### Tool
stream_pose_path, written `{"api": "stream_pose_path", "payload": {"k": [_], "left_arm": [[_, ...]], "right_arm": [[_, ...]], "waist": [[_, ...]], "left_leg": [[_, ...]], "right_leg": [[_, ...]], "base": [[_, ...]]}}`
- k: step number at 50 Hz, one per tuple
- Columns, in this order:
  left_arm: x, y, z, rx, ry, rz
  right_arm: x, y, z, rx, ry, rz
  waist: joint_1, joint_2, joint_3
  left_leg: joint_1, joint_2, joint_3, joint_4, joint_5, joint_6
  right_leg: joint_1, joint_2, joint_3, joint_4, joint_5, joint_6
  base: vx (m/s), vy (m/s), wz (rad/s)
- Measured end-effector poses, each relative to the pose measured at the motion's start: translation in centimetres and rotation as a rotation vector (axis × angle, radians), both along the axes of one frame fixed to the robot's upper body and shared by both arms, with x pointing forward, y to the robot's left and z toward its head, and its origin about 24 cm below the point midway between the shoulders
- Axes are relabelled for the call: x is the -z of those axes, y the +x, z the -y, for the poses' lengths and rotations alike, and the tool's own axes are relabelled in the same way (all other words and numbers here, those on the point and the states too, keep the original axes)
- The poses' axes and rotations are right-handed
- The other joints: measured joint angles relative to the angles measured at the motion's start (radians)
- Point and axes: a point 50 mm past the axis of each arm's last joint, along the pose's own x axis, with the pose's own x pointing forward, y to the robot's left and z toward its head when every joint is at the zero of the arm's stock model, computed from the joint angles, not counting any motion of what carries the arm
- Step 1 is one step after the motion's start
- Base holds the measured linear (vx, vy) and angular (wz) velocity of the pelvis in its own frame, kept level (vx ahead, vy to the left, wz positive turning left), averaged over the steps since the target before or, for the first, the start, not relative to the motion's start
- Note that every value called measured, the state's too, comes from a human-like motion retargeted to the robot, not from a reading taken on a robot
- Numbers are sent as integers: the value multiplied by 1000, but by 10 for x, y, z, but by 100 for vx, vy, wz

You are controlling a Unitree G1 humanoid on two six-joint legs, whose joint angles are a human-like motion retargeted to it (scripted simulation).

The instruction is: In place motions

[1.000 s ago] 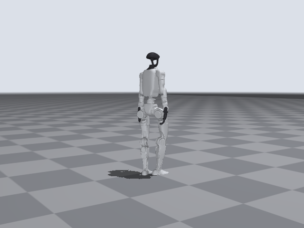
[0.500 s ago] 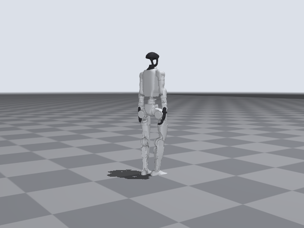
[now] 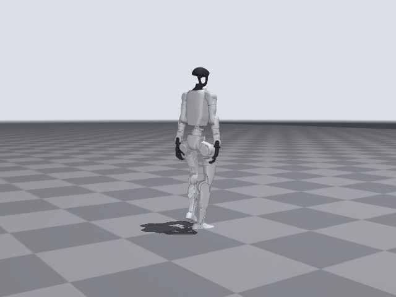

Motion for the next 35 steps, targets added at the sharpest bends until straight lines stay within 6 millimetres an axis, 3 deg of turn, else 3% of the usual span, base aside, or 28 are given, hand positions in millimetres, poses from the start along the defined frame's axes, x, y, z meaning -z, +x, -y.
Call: {"api": "stream_pose_path", "payload": {"k": [2, 3, 5, 7, 8, 10, 13, 15, 18, 20, 25, 28, 29, 30, 35], "left_arm": [[-1, -6, 0, -12, 2, -19], [-1, -7, -1, -18, 5, -24], [-1, -3, -2, -29, 10, -16], [0, 11, -6, -29, 18, 22], [0, 22, -9, -23, 28, 49], [0, 42, -18, 11, 57, 104], [-5, 73, -38, 69, 114, 176], [-7, 85, -46, 106, 154, 210], [-9, 93, -47, 124, 181, 252], [-8, 95, -46, 105, 173, 266], [-3, 75, -32, 77, 138, 219], [-1, 56, -26, 49, 107, 167], [0, 47, -23, 43, 96, 142], [0, 38, -21, 37, 86, 114], [2, 15, -1, -54, 49, 40]], "right_arm": [[1, -7, -2, 11, 8, -8], [1, -11, -3, 20, 10, -13], [1, -13, -3, 38, 10, -19], [1, -7, -3, 55, 10, -8], [1, -2, -3, 62, 14, 6], [1, 3, -5, 82, 28, 30], [1, 3, -7, 107, 46, 27], [1, -6, -9, 170, 56, -5], [2, -22, -15, 271, 83, -55], [1, -24, -12, 265, 73, -63], [0, -38, -4, 194, 14, -95], [0, -38, -1, 127, -8, -110], [0, -40, -1, 114, -11, -115], [0, -42, -1, 103, -14, -122], [1, -20, -6, 98, 13, -73]], "waist": [[-4, 22, -14], [-9, 31, -17], [-41, 73, -14], [-59, 128, -9], [-47, 145, -3], [-48, 157, 16], [92, 77, 30], [132, 53, 28], [-59, 177, 23], [-37, 152, 9], [-33, 120, -19], [-38, 90, -16], [-35, 77, -22], [-33, 62, -29], [-5, 41, -40]], "left_leg": [[112, -34, -39, -199, -13, 2], [167, -45, -41, -282, -118, 6], [249, 7, 15, -434, -195, 25], [238, 38, -63, -505, -183, 8], [223, 60, -71, -520, -171, -1], [216, 78, -67, -539, -158, -5], [262, 49, 99, -581, -160, 5], [279, 33, 125, -602, -154, 11], [224, 103, -122, -580, -132, 9], [241, 83, -84, -597, -136, 10], [279, 40, -82, -618, -145, 4], [310, 9, -76, -600, -165, 0], [321, -4, -69, -593, -173, -2], [331, -20, -63, -586, -181, -4], [253, -6, 25, -410, -163, -18]], "right_leg": [[-1, 18, -12, 27, -26, 0], [-6, 21, -22, 54, -40, -3], [-39, 41, -57, 151, -58, -6], [-140, 46, -106, 328, 52, 30], [-229, 38, -61, 458, 109, 88], [-383, 68, 48, 667, 138, 118], [-478, 123, 200, 835, 80, 29], [-523, 157, 266, 895, 58, 27], [-527, 88, 65, 858, 68, 48], [-474, 87, 105, 768, 83, 49], [-254, 74, 114, 422, 150, 67], [-102, 61, 78, 233, -59, 33], [-62, 55, 47, 168, -74, 9], [-28, 51, 18, 102, -62, -16], [-22, 16, 40, 24, -1, 18]], "base": [[12, -6, -15], [5, -8, -1], [-6, -8, 21], [-26, -5, -25], [-32, -3, -71], [-27, -3, -84], [-14, -7, -207], [5, -7, -23], [12, -4, 273], [9, -2, 14], [16, 2, 2], [21, 4, 8], [26, 5, -17], [22, 6, -21], [-2, 9, -28]]}}
